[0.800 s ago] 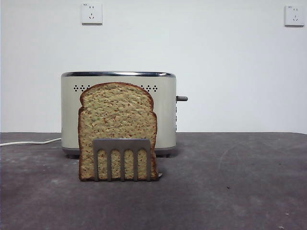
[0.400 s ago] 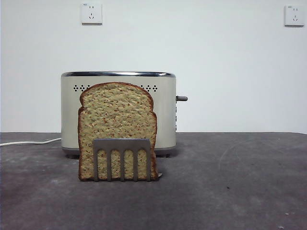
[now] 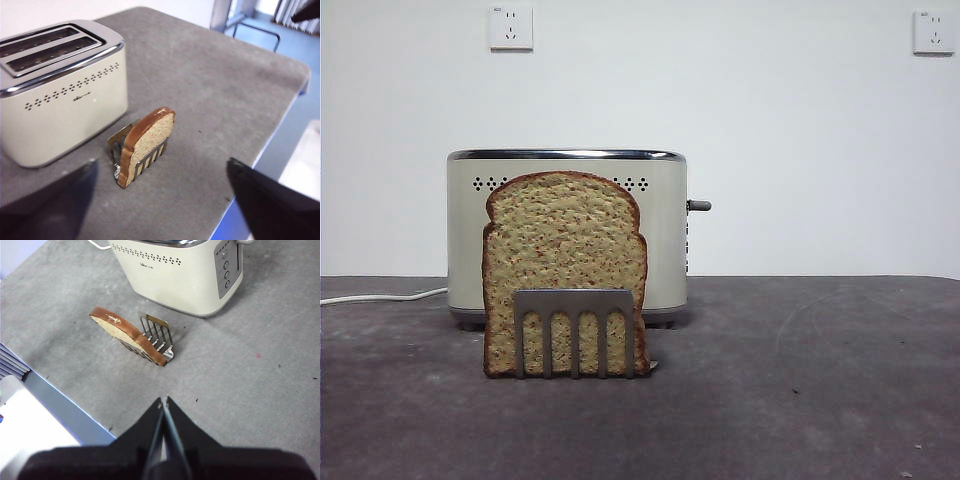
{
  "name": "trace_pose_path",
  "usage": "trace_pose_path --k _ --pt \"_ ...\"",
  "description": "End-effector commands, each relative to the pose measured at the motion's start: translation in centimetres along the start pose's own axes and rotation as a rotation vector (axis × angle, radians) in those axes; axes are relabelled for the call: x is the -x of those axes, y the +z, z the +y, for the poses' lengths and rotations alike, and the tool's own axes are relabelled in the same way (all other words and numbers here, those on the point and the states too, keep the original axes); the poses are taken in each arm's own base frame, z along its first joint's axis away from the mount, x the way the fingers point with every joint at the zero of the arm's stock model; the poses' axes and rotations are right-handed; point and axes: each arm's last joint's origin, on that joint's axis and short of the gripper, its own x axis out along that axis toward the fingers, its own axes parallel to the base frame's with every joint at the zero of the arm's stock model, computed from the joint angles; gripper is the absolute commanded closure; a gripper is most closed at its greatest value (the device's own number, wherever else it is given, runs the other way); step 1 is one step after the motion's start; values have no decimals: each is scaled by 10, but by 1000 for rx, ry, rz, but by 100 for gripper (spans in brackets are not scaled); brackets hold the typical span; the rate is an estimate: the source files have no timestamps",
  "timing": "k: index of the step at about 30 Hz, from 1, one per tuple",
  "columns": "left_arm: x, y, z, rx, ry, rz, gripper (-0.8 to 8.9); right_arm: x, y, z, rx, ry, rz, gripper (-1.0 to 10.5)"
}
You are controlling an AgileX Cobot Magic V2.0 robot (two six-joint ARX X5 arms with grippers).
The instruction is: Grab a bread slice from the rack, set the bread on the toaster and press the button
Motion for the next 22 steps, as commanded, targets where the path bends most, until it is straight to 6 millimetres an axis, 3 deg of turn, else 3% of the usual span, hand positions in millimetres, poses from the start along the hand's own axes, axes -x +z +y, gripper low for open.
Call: trace_pose_path --k 1,7,13,22 --pt "-7 13 5 -70 -26 25 117 0 0 0 11 2 -3 958" --pt "-32 44 14 -188 -59 122 117 0 0 0 11 2 -3 958" --pt "-73 70 18 -317 -99 236 118 0 0 0 10 2 -1 958" --pt "-150 73 18 -466 -167 424 122 0 1 0 9 3 0 958"
